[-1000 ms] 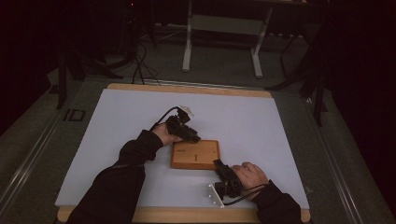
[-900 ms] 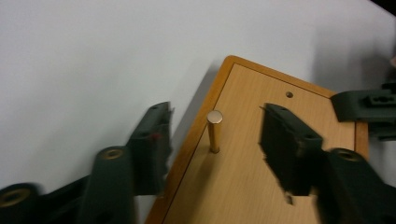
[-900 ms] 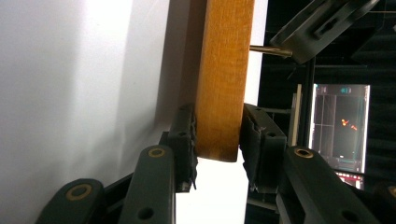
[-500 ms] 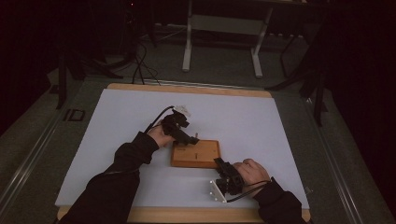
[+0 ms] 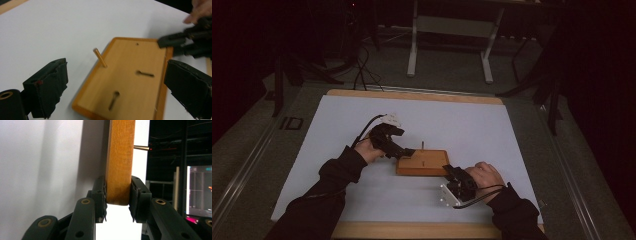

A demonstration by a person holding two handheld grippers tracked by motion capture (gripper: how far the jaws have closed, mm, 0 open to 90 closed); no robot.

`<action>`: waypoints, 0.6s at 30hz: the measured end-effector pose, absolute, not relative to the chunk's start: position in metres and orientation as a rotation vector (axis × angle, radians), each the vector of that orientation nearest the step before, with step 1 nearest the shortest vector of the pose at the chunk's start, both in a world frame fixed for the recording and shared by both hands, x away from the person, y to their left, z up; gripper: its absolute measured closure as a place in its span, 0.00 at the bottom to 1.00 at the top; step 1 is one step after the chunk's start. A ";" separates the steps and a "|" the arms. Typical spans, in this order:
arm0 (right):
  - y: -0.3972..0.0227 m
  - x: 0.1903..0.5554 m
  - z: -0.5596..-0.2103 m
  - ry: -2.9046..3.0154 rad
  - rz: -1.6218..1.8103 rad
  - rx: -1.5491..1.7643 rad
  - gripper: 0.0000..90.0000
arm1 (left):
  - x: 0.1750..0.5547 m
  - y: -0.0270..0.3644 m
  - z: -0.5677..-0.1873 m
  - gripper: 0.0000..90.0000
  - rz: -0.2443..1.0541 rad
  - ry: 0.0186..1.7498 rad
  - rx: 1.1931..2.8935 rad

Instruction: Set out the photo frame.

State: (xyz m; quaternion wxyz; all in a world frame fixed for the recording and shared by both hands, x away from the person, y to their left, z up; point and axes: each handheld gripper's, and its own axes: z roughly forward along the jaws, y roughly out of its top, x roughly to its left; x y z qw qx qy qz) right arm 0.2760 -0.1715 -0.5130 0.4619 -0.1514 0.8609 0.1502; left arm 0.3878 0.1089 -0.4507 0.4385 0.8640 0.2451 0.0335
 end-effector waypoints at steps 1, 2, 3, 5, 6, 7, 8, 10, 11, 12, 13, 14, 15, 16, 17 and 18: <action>-0.172 0.278 -0.510 2.133 0.375 -0.372 0.77 | 0.386 0.111 -0.450 0.06 0.077 0.608 2.145; -0.172 0.279 -0.508 2.144 0.377 -0.369 0.77 | 0.383 0.114 -0.450 0.06 0.081 0.609 2.144; -0.172 0.281 -0.506 2.155 0.382 -0.368 0.77 | 0.380 0.117 -0.449 0.06 0.086 0.605 2.143; -0.173 0.285 -0.502 2.171 0.378 -0.373 0.77 | 0.374 0.124 -0.448 0.06 0.096 0.606 2.131; -0.173 0.287 -0.500 2.179 0.379 -0.383 0.77 | 0.371 0.128 -0.447 0.06 0.092 0.607 2.122; -0.174 0.289 -0.498 2.187 0.378 -0.380 0.77 | 0.369 0.132 -0.446 0.06 0.089 0.609 2.114; -0.174 0.291 -0.496 2.192 0.377 -0.384 0.77 | 0.366 0.135 -0.445 0.06 0.092 0.613 2.109; -0.174 0.294 -0.493 2.210 0.383 -0.384 0.77 | 0.360 0.142 -0.443 0.06 0.115 0.612 2.107; -0.174 0.295 -0.491 2.223 0.384 -0.375 0.77 | 0.357 0.145 -0.443 0.06 0.113 0.611 2.101; -0.174 0.297 -0.490 2.228 0.387 -0.381 0.78 | 0.354 0.148 -0.442 0.06 0.110 0.611 2.091; -0.174 0.298 -0.489 2.234 0.387 -0.379 0.78 | 0.352 0.150 -0.442 0.06 0.107 0.610 2.090; -0.174 0.298 -0.488 2.240 0.393 -0.377 0.77 | 0.349 0.153 -0.441 0.06 0.108 0.606 2.095; -0.174 0.300 -0.486 2.249 0.398 -0.377 0.78 | 0.345 0.155 -0.441 0.06 0.113 0.598 2.102; -0.175 0.302 -0.484 2.258 0.405 -0.374 0.78 | 0.342 0.156 -0.442 0.06 0.110 0.595 2.103; -0.175 0.303 -0.483 2.267 0.408 -0.374 0.78 | 0.339 0.158 -0.442 0.06 0.108 0.591 2.104; -0.174 0.305 -0.482 2.275 0.411 -0.373 0.78 | 0.335 0.160 -0.442 0.06 0.108 0.585 2.099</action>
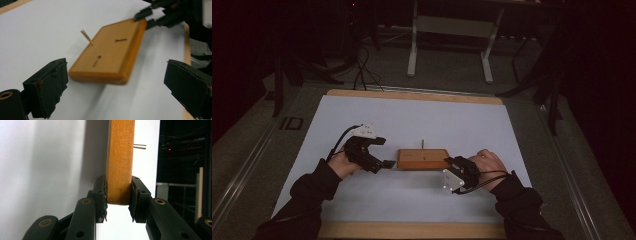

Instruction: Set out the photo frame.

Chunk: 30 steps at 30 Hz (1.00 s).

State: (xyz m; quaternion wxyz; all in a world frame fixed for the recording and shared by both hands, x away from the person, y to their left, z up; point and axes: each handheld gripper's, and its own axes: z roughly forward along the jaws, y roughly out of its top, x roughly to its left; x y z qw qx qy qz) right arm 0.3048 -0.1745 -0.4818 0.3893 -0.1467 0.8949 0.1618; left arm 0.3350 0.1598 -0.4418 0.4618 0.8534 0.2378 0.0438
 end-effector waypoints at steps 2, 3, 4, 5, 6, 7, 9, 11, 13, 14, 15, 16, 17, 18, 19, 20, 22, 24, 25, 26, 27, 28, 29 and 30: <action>-0.175 0.308 -0.479 2.293 0.418 -0.372 0.78 | 0.327 0.162 -0.443 0.06 0.116 0.584 2.094; -0.175 0.310 -0.477 2.304 0.420 -0.372 0.78 | 0.324 0.163 -0.444 0.06 0.116 0.581 2.090; -0.175 0.311 -0.476 2.312 0.423 -0.370 0.78 | 0.319 0.164 -0.444 0.06 0.116 0.579 2.089; -0.175 0.314 -0.474 2.322 0.423 -0.380 0.78 | 0.317 0.165 -0.445 0.06 0.118 0.579 2.086; -0.175 0.315 -0.472 2.328 0.425 -0.376 0.78 | 0.313 0.166 -0.446 0.05 0.106 0.574 2.078; -0.175 0.318 -0.470 2.343 0.431 -0.376 0.78 | 0.311 0.166 -0.446 0.05 0.102 0.571 2.078; -0.175 0.321 -0.467 2.361 0.440 -0.372 0.78 | 0.305 0.167 -0.448 0.05 0.116 0.566 2.074; -0.175 0.326 -0.464 2.385 0.450 -0.370 0.78 | 0.300 0.168 -0.450 0.05 0.097 0.561 2.070; -0.176 0.331 -0.460 2.409 0.467 -0.360 0.78 | 0.294 0.168 -0.452 0.05 0.100 0.560 2.065; -0.176 0.333 -0.459 2.415 0.472 -0.362 0.78 | 0.291 0.168 -0.454 0.05 0.099 0.560 2.056; -0.176 0.335 -0.458 2.425 0.483 -0.351 0.78 | 0.288 0.167 -0.457 0.05 0.102 0.558 2.057; -0.176 0.338 -0.456 2.435 0.489 -0.352 0.78 | 0.284 0.166 -0.460 0.04 0.105 0.553 2.056; -0.176 0.340 -0.455 2.445 0.495 -0.354 0.78 | 0.283 0.165 -0.463 0.03 0.103 0.553 2.059; -0.176 0.342 -0.453 2.454 0.497 -0.350 0.78 | 0.280 0.164 -0.466 0.03 0.107 0.549 2.071; -0.176 0.344 -0.452 2.463 0.497 -0.344 0.78 | 0.279 0.164 -0.469 0.03 0.110 0.548 2.074; -0.175 0.345 -0.451 2.471 0.492 -0.350 0.78 | 0.277 0.163 -0.472 0.03 0.111 0.551 2.072; -0.174 0.348 -0.448 2.485 0.482 -0.342 0.78 | 0.276 0.163 -0.478 0.02 0.119 0.565 2.066; -0.174 0.351 -0.447 2.498 0.483 -0.345 0.78 | 0.276 0.163 -0.479 0.02 0.114 0.571 2.057; -0.174 0.352 -0.446 2.507 0.486 -0.339 0.78 | 0.276 0.163 -0.483 0.02 0.107 0.588 2.034; -0.174 0.358 -0.443 2.531 0.497 -0.335 0.78 | 0.277 0.163 -0.485 0.02 0.101 0.600 2.026; -0.174 0.361 -0.441 2.544 0.506 -0.325 0.78 | 0.277 0.163 -0.486 0.02 0.111 0.603 2.024; -0.174 0.364 -0.439 2.557 0.510 -0.319 0.78 | 0.277 0.163 -0.488 0.02 0.121 0.603 2.023; -0.173 0.367 -0.438 2.571 0.512 -0.314 0.78 | 0.277 0.163 -0.488 0.02 0.121 0.607 2.026; -0.173 0.370 -0.436 2.586 0.516 -0.305 0.78 | 0.278 0.164 -0.489 0.02 0.128 0.607 2.026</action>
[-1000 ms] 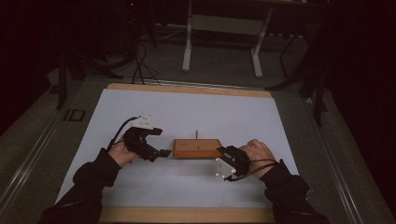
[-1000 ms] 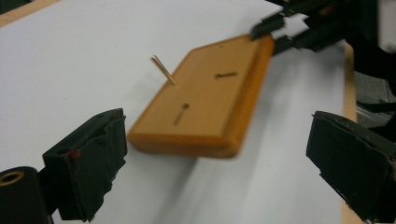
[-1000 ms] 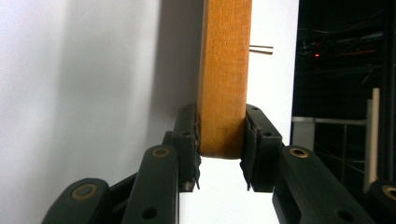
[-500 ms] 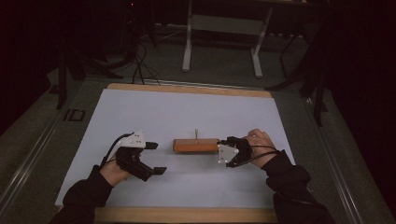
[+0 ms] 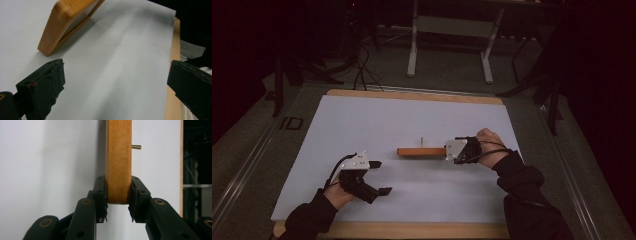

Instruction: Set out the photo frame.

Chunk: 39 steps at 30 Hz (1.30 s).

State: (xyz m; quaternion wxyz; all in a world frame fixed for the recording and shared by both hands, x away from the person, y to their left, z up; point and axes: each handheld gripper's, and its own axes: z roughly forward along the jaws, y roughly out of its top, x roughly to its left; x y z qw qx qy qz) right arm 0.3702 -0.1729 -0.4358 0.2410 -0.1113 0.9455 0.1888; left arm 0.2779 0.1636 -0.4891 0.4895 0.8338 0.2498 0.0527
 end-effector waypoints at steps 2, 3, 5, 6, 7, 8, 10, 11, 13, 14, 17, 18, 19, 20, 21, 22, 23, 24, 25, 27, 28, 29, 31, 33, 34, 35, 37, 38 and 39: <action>-0.172 0.376 -0.433 2.618 0.519 -0.283 0.78 | 0.277 0.164 -0.490 0.02 0.150 0.604 2.021; -0.171 0.378 -0.432 2.628 0.520 -0.277 0.78 | 0.278 0.164 -0.491 0.02 0.154 0.603 2.025; -0.170 0.383 -0.429 2.653 0.520 -0.267 0.78 | 0.278 0.164 -0.492 0.02 0.160 0.604 2.021; -0.170 0.385 -0.428 2.662 0.525 -0.267 0.78 | 0.278 0.164 -0.492 0.02 0.162 0.602 2.025; -0.170 0.388 -0.427 2.675 0.526 -0.255 0.78 | 0.277 0.164 -0.493 0.02 0.166 0.598 2.023; -0.170 0.391 -0.426 2.688 0.528 -0.251 0.78 | 0.277 0.164 -0.493 0.02 0.168 0.595 2.020; -0.169 0.395 -0.424 2.704 0.534 -0.241 0.78 | 0.277 0.164 -0.493 0.02 0.168 0.595 2.018; -0.169 0.398 -0.424 2.716 0.537 -0.233 0.78 | 0.277 0.164 -0.493 0.02 0.171 0.596 2.012; -0.169 0.401 -0.423 2.728 0.539 -0.219 0.78 | 0.277 0.164 -0.493 0.02 0.176 0.599 2.006; -0.167 0.407 -0.421 2.742 0.531 -0.196 0.77 | 0.277 0.164 -0.494 0.02 0.179 0.601 2.009; -0.166 0.414 -0.419 2.763 0.533 -0.173 0.77 | 0.277 0.164 -0.495 0.02 0.175 0.601 2.004; -0.166 0.418 -0.419 2.774 0.541 -0.159 0.76 | 0.277 0.164 -0.495 0.02 0.179 0.597 2.001; -0.166 0.420 -0.419 2.784 0.547 -0.152 0.76 | 0.277 0.164 -0.494 0.02 0.180 0.595 2.000; -0.166 0.423 -0.418 2.795 0.550 -0.139 0.76 | 0.278 0.165 -0.494 0.02 0.176 0.597 1.999; -0.165 0.426 -0.417 2.808 0.550 -0.124 0.76 | 0.278 0.165 -0.494 0.02 0.178 0.597 1.997; -0.165 0.429 -0.417 2.822 0.553 -0.112 0.76 | 0.278 0.165 -0.494 0.02 0.183 0.597 1.994; -0.164 0.431 -0.416 2.836 0.552 -0.095 0.76 | 0.278 0.166 -0.494 0.02 0.183 0.599 1.990; -0.163 0.434 -0.415 2.845 0.551 -0.085 0.76 | 0.278 0.166 -0.494 0.02 0.182 0.601 1.986; -0.163 0.436 -0.415 2.858 0.549 -0.066 0.76 | 0.278 0.166 -0.494 0.02 0.182 0.601 1.985; -0.162 0.440 -0.414 2.879 0.541 -0.034 0.76 | 0.278 0.167 -0.493 0.02 0.182 0.595 1.982; -0.161 0.443 -0.414 2.887 0.539 -0.022 0.75 | 0.278 0.167 -0.493 0.02 0.184 0.595 1.983; -0.160 0.445 -0.414 2.892 0.534 -0.011 0.75 | 0.279 0.167 -0.493 0.02 0.183 0.595 1.985; -0.158 0.449 -0.413 2.904 0.520 0.006 0.75 | 0.279 0.167 -0.494 0.02 0.181 0.601 1.978; -0.157 0.454 -0.413 2.918 0.511 0.027 0.75 | 0.279 0.168 -0.494 0.02 0.182 0.598 1.979; -0.156 0.456 -0.413 2.926 0.508 0.048 0.74 | 0.279 0.168 -0.494 0.02 0.181 0.597 1.977; -0.155 0.458 -0.413 2.930 0.509 0.063 0.74 | 0.279 0.168 -0.494 0.02 0.181 0.597 1.978; -0.155 0.460 -0.412 2.934 0.506 0.076 0.74 | 0.279 0.168 -0.494 0.02 0.181 0.597 1.978; -0.154 0.462 -0.412 2.943 0.509 0.095 0.74 | 0.279 0.168 -0.494 0.02 0.181 0.594 1.980; -0.155 0.463 -0.413 2.943 0.517 0.098 0.74 | 0.279 0.168 -0.494 0.02 0.182 0.593 1.982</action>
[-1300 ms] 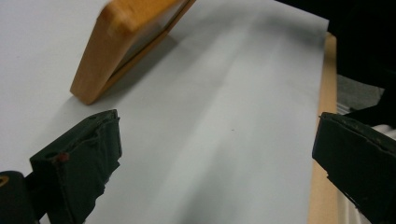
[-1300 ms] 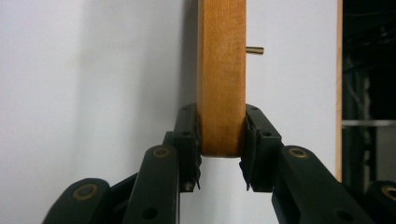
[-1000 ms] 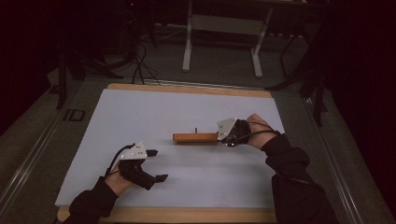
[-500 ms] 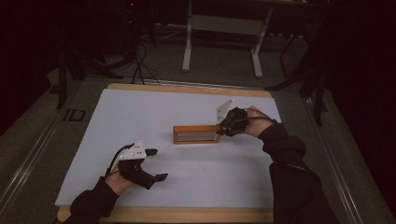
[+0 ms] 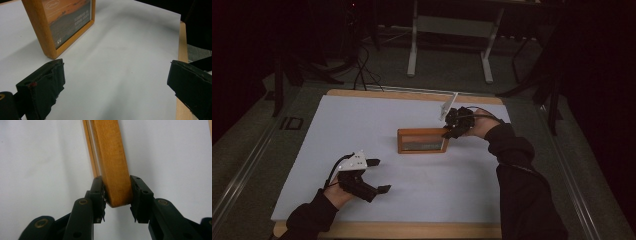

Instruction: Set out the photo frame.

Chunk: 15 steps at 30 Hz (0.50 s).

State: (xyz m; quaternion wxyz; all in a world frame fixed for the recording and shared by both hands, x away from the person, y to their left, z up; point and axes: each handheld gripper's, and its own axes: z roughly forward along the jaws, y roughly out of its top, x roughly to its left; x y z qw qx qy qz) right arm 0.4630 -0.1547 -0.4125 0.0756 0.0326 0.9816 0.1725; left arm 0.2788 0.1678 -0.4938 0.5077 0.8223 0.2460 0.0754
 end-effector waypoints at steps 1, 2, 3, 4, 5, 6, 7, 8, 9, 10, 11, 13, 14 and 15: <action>-0.155 0.464 -0.412 2.950 0.523 0.111 0.74 | 0.279 0.168 -0.494 0.02 0.180 0.593 1.983; -0.156 0.466 -0.413 2.951 0.534 0.120 0.74 | 0.279 0.168 -0.494 0.02 0.177 0.591 1.981; -0.156 0.466 -0.413 2.951 0.534 0.120 0.74 | 0.279 0.168 -0.494 0.02 0.177 0.591 1.981; -0.156 0.467 -0.413 2.958 0.546 0.153 0.74 | 0.279 0.168 -0.495 0.02 0.176 0.591 1.983; -0.157 0.468 -0.413 2.962 0.553 0.172 0.74 | 0.279 0.167 -0.495 0.02 0.178 0.589 1.983; -0.157 0.471 -0.413 2.958 0.566 0.192 0.73 | 0.279 0.168 -0.495 0.02 0.178 0.585 1.980; -0.157 0.473 -0.414 2.962 0.578 0.198 0.73 | 0.279 0.168 -0.495 0.02 0.177 0.587 1.983; -0.157 0.474 -0.414 2.963 0.585 0.200 0.73 | 0.279 0.168 -0.494 0.02 0.180 0.586 1.986; -0.157 0.476 -0.414 2.963 0.586 0.206 0.73 | 0.279 0.168 -0.495 0.02 0.178 0.586 1.980; -0.157 0.477 -0.414 2.962 0.589 0.213 0.73 | 0.279 0.168 -0.495 0.02 0.175 0.588 1.979; -0.156 0.478 -0.414 2.966 0.580 0.223 0.73 | 0.279 0.168 -0.495 0.02 0.175 0.588 1.979; -0.155 0.481 -0.414 2.968 0.578 0.235 0.72 | 0.279 0.168 -0.495 0.02 0.178 0.586 1.982; -0.155 0.483 -0.414 2.969 0.579 0.240 0.72 | 0.279 0.168 -0.495 0.02 0.177 0.588 1.982; -0.156 0.484 -0.415 2.974 0.582 0.254 0.72 | 0.279 0.168 -0.495 0.02 0.178 0.587 1.978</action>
